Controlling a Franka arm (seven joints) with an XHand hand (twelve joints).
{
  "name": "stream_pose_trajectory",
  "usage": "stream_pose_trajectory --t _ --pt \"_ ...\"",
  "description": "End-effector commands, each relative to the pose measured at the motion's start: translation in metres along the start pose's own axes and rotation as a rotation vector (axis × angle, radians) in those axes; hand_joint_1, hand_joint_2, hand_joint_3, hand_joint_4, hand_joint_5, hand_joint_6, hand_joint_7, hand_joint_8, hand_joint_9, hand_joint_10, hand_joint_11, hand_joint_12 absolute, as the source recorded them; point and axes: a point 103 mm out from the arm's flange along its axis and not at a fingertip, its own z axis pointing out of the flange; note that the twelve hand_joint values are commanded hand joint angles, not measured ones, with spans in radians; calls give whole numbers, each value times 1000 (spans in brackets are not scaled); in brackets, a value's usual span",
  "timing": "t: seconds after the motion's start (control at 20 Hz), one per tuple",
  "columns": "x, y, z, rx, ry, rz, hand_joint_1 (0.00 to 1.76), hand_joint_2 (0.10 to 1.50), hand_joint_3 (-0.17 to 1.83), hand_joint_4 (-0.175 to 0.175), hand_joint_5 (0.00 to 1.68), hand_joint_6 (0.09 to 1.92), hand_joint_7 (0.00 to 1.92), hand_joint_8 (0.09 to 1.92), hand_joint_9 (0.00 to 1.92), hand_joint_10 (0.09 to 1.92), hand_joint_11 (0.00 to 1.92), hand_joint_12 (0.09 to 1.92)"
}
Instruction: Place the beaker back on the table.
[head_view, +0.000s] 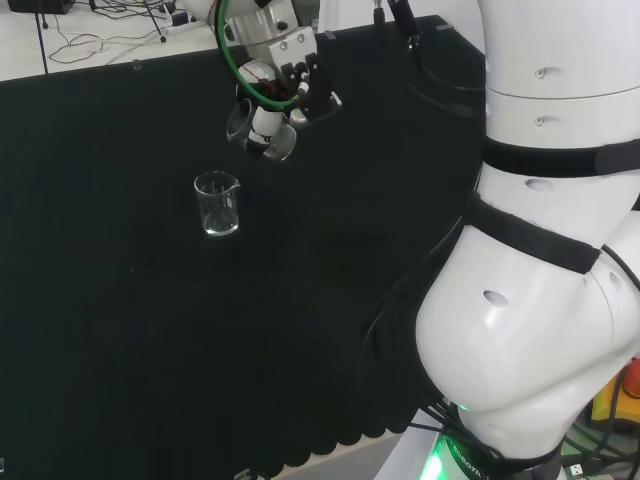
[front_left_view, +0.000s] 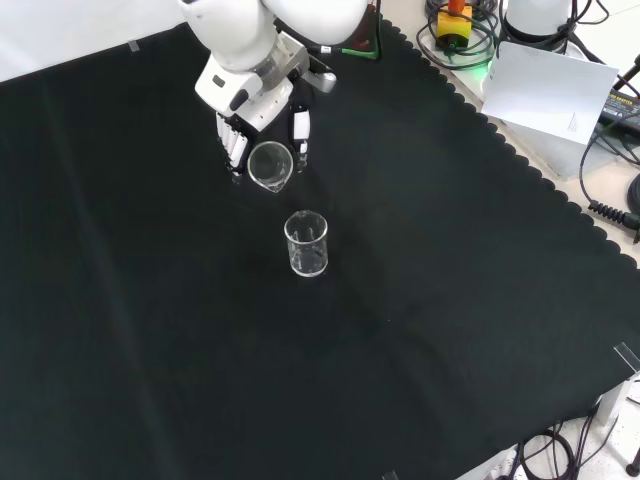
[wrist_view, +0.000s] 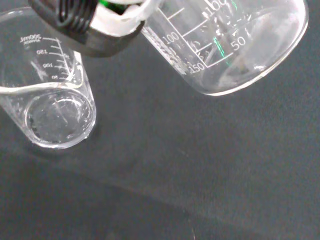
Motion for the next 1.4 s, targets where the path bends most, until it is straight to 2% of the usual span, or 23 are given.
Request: stream_pose_trajectory --t 0.05,0.15,0.4,0.55,0.85,1.05,1.4 --pt "-17 4 10 -45 75 -12 1275 1123 -175 -87 1024 900 1243 766 1224 996 1079 809" --pt "-21 5 13 -63 110 -22 1275 1123 -175 -87 1024 902 1242 767 1223 996 1078 810" --pt "-32 7 25 -93 201 -81 1274 1125 -175 -87 1022 904 1240 770 1219 996 1077 810" --pt "-35 8 37 -109 243 -95 1275 1125 -175 -87 1021 905 1238 772 1214 995 1077 810" --pt "-37 10 61 -135 299 -110 1275 1123 -175 -85 1025 899 1242 763 1211 986 1080 810" --pt "-39 13 73 -165 362 -125 1279 1114 -175 -83 1045 868 1266 714 1220 955 1097 800" --pt "-33 22 87 -169 398 -151 1281 1104 -175 -77 1071 826 1285 675 1232 926 1113 786"
